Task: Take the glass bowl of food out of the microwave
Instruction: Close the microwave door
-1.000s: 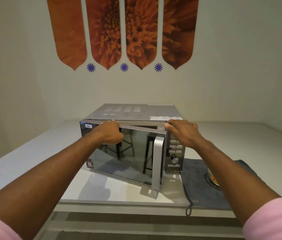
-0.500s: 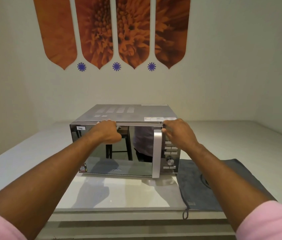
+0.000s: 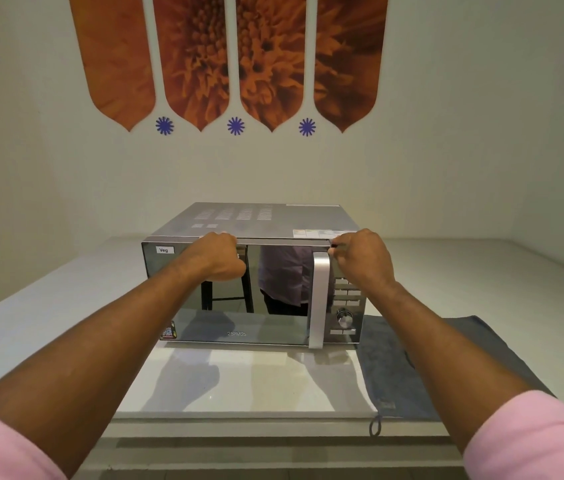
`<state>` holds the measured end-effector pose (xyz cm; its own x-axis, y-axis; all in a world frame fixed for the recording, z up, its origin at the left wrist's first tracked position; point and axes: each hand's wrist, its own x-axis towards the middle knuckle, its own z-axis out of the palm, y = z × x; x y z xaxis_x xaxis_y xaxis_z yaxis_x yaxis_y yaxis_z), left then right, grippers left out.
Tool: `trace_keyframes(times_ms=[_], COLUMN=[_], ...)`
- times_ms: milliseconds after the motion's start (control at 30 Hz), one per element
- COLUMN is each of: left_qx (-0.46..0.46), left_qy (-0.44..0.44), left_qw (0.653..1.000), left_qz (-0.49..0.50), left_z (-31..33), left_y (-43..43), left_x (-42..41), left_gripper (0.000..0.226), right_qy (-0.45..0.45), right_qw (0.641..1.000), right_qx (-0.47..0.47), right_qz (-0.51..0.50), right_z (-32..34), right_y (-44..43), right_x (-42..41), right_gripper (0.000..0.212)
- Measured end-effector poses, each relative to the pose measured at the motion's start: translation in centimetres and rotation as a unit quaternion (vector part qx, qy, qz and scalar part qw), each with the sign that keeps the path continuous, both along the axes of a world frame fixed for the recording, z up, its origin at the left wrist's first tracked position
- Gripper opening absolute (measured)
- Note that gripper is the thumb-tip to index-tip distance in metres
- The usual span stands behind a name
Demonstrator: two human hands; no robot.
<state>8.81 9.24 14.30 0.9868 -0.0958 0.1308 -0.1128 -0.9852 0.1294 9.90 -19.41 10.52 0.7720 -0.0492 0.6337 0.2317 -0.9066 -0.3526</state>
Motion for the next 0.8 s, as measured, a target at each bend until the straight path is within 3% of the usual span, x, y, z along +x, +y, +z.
trace_keyframes(times_ms=[367, 800], left_qx=[-0.004, 0.026], left_qy=[-0.025, -0.025], left_qw=[1.000, 0.999], left_qz=[0.000, -0.022], left_z=[-0.8, -0.8], left_y=[0.0, 0.6], left_x=[0.7, -0.1], left_gripper=[0.063, 0.061], right_qy=[-0.014, 0.034], right_qw=[0.999, 0.996], right_qx=[-0.025, -0.052], right_qz=[-0.043, -0.060], right_z=[0.7, 1.4], right_y=[0.9, 1.4], right_x=[-0.5, -1.3], right_gripper=[0.019, 0.022])
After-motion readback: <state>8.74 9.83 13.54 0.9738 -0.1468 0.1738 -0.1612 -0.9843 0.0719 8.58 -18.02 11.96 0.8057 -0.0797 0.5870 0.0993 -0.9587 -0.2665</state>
